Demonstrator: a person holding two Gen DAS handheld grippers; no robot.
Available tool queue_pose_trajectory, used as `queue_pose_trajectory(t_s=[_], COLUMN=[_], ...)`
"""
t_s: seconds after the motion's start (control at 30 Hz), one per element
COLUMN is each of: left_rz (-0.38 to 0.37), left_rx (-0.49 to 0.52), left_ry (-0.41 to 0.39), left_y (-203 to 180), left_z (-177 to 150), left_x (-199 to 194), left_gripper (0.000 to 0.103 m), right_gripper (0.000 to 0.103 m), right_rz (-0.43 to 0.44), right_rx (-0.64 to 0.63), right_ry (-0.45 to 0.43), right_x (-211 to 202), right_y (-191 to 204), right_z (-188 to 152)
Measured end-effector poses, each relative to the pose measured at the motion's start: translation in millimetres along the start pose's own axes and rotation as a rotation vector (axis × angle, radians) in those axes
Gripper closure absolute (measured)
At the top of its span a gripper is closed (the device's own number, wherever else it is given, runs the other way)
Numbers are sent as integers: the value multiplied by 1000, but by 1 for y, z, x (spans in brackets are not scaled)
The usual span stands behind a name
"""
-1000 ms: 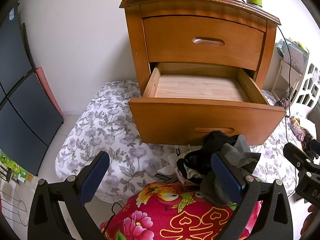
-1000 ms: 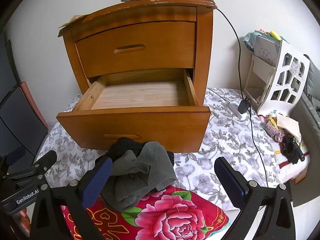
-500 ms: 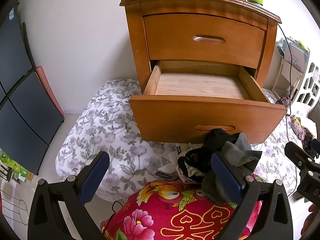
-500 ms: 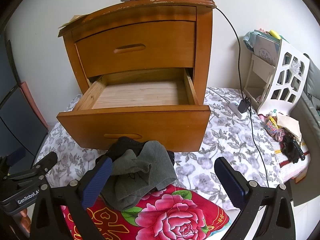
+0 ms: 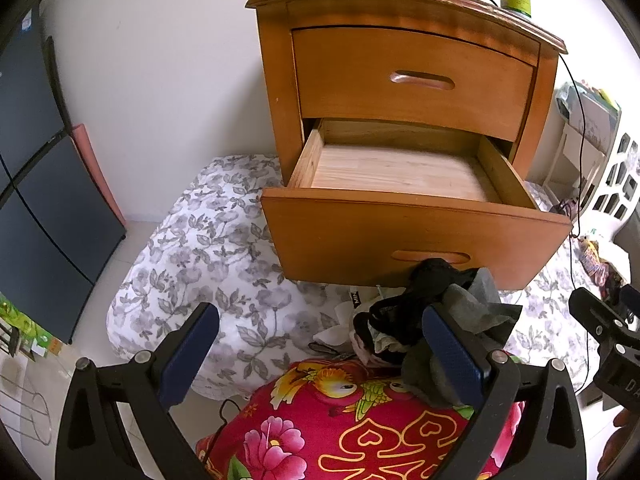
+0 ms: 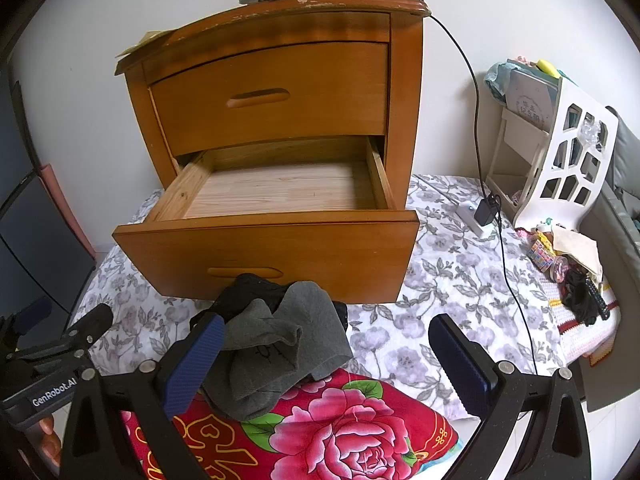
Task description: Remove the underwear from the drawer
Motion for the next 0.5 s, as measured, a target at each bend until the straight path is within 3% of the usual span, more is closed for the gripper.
queue_pose_trajectory(t_s=[0.5], left_rz=[7], left_rx=[-1], left_ry=[-15], left_y=[1], left_z=[3], left_x=[-2], left_gripper=[2], right_gripper=[0], right_rz=[0], right_rx=[-1], right_ry=[0], right_x=[1], right_y=[0], right_z=[0])
Point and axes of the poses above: each gripper's, at about its wrist camera, not at the fingertips, and x roughly the way its jaws point, y to its left, z to its top, the point moved 10 cm from there along x, roughly the way its jaws point, and after that the axes turned 9 degrees about -z, right-handed, at the moved point
